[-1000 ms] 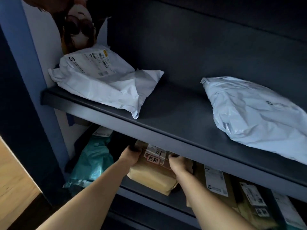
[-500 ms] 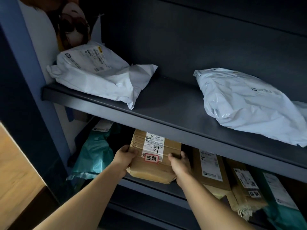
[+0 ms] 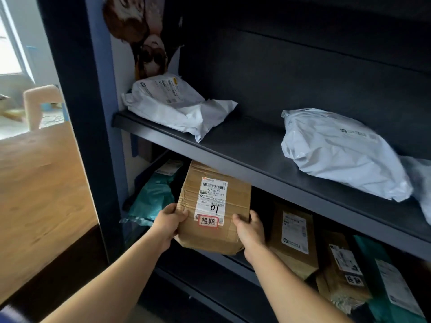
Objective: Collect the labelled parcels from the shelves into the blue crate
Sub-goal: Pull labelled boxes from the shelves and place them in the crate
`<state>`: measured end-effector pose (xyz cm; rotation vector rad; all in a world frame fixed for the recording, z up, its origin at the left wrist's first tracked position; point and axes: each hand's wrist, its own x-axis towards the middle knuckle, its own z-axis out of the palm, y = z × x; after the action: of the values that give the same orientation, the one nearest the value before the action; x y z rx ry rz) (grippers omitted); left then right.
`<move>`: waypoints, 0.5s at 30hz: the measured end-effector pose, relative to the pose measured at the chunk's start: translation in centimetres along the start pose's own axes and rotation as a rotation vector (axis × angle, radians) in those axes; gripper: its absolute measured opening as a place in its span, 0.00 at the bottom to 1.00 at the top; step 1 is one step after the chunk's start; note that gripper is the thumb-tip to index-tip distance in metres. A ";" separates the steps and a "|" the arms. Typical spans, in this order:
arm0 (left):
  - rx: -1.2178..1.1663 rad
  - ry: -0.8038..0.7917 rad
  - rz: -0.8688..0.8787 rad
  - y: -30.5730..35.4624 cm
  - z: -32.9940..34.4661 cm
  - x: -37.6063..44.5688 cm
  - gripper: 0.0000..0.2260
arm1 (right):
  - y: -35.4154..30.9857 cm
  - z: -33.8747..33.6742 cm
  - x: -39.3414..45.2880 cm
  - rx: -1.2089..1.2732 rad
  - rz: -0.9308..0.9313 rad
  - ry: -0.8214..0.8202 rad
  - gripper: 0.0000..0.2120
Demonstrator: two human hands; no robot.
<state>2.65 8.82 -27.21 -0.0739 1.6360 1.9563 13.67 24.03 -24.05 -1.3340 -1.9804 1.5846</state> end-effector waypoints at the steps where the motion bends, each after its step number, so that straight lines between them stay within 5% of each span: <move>1: -0.007 0.008 0.008 0.0 -0.3 -0.9 0.12 | 0.1 0.0 -0.5 -0.003 -0.007 -0.019 0.30; 15: 0.030 0.160 -0.006 -0.3 -8.2 -11.2 0.10 | 1.4 3.3 -6.5 0.040 -0.105 -0.313 0.25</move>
<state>9.44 -3.05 -25.02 -0.2290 1.7637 1.9643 15.60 16.84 -24.43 -0.9976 -2.1397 1.8643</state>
